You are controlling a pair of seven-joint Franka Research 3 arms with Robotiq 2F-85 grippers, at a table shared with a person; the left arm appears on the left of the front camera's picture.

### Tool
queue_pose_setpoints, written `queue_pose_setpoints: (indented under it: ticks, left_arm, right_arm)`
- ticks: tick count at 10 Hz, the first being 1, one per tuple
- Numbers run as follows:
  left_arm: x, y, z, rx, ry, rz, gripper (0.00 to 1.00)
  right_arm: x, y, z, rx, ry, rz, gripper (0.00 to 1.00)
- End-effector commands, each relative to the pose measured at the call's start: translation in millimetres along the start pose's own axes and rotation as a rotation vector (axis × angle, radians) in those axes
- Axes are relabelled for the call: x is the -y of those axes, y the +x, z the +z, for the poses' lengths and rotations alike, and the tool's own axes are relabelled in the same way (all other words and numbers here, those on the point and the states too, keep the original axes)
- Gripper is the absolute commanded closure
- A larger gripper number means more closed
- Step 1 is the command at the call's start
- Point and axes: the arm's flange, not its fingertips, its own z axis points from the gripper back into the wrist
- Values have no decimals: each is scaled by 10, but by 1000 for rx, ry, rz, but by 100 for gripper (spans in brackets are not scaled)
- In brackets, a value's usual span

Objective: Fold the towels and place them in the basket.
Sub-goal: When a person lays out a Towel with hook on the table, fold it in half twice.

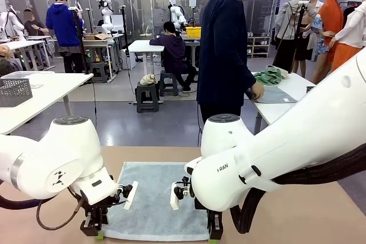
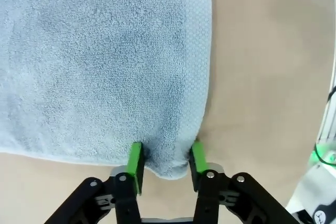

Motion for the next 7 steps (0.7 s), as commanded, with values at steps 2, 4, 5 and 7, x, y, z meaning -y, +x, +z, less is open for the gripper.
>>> queue_pose_setpoints:
  ticks: [2,4,5,7]
  left_arm:
    - [100,-80,-111,5,5,-33,100]
    - [108,-80,-72,7,16,-37,100]
    - [110,-71,-36,4,23,-44,100]
    - [107,-58,41,-3,32,-51,100]
  right_arm:
    - [-15,-19,-60,-17,-26,-7,100]
    - [-25,-2,-38,-27,-36,1,100]
    - [-33,3,-16,-29,-42,2,100]
    - [-55,10,37,-34,-53,8,100]
